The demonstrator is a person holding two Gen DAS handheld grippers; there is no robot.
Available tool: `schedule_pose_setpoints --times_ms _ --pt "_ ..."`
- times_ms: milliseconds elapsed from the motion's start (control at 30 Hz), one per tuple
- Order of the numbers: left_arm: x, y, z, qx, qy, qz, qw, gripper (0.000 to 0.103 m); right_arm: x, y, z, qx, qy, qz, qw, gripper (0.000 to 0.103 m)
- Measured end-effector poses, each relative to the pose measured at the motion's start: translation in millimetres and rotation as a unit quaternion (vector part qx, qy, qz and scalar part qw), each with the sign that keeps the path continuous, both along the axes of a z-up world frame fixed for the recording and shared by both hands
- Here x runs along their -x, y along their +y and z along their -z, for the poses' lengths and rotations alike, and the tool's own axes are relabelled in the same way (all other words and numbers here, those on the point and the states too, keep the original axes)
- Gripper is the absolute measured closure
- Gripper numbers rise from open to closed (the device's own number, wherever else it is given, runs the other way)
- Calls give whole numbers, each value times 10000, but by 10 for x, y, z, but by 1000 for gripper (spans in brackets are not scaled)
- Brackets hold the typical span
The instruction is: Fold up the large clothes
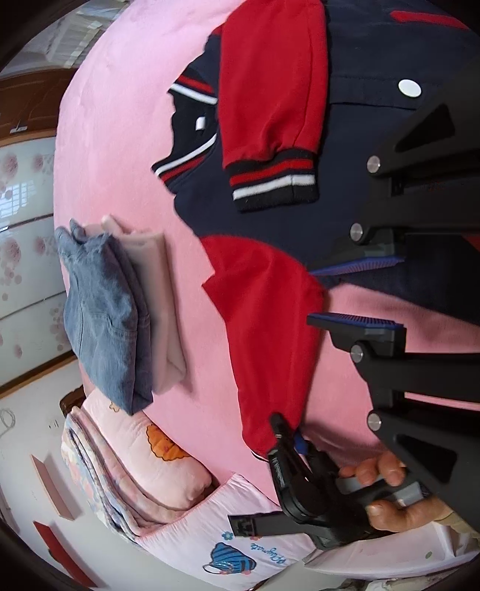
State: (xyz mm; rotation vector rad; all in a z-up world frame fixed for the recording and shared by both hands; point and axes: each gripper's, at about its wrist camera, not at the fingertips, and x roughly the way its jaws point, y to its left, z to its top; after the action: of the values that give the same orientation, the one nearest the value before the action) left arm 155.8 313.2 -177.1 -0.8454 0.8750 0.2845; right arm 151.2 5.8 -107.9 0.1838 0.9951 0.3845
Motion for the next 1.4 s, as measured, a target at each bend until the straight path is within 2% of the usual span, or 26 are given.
schedule_pose_setpoints --times_ms 67,133,167,233,367,467,533,600,667,733,833,933,1000,1100,1167,1400 --pt "-34 -126 -181 -448 -105 40 9989 100 12 -93 11 -35 1 71 10000 82" --pt "-94 -431 -483 -1199 -305 343 9917 100 23 -222 9 -81 5 169 9998 82" --pt "-124 -581 -628 -1412 -470 501 9876 100 29 -289 5 -105 2 216 9997 82" --pt "-169 -892 -865 -1641 -811 879 9792 100 46 -485 -20 -143 -42 388 9991 82" --pt "-278 -1795 -1213 -1957 -1248 1976 9524 100 85 -909 -60 -235 -125 787 9965 82" --pt "-333 -2451 -1186 -1963 -1303 2792 9309 99 141 -1286 -71 -235 -155 1138 9931 82" --pt "-405 -2876 -988 -1979 -1004 3276 9184 89 176 -1511 -44 -208 -125 1329 9908 82" --pt "-486 -3189 -746 -1997 -578 3570 9107 67 207 -1687 8 -167 -37 1456 9892 82" --pt "-522 -3380 -540 -1978 -224 3808 9030 54 237 -1846 68 -157 85 1552 9877 82" --pt "-517 -3453 -453 -1955 -73 3891 9002 52 257 -1974 109 -157 141 1608 9868 82" --pt "-503 -3419 -507 -1652 -134 3986 9020 50 267 -2034 133 -207 143 1582 9871 82" --pt "-456 -3276 -647 -1163 -272 4013 9081 36 253 -2038 120 -340 102 1562 9871 82" --pt "-387 -3214 -710 -821 -355 4013 9116 23 247 -2009 81 -431 38 1541 9871 82" --pt "-340 -3052 -797 -268 -467 3980 9158 22 250 -1964 29 -497 -38 1510 9873 82" --pt "-300 -2989 -835 -47 -445 3962 9171 22 259 -1956 13 -510 -59 1487 9875 82" --pt "-45 -2784 -976 75 -628 3863 9202 22 298 -1846 -85 -288 -339 1150 9924 82"
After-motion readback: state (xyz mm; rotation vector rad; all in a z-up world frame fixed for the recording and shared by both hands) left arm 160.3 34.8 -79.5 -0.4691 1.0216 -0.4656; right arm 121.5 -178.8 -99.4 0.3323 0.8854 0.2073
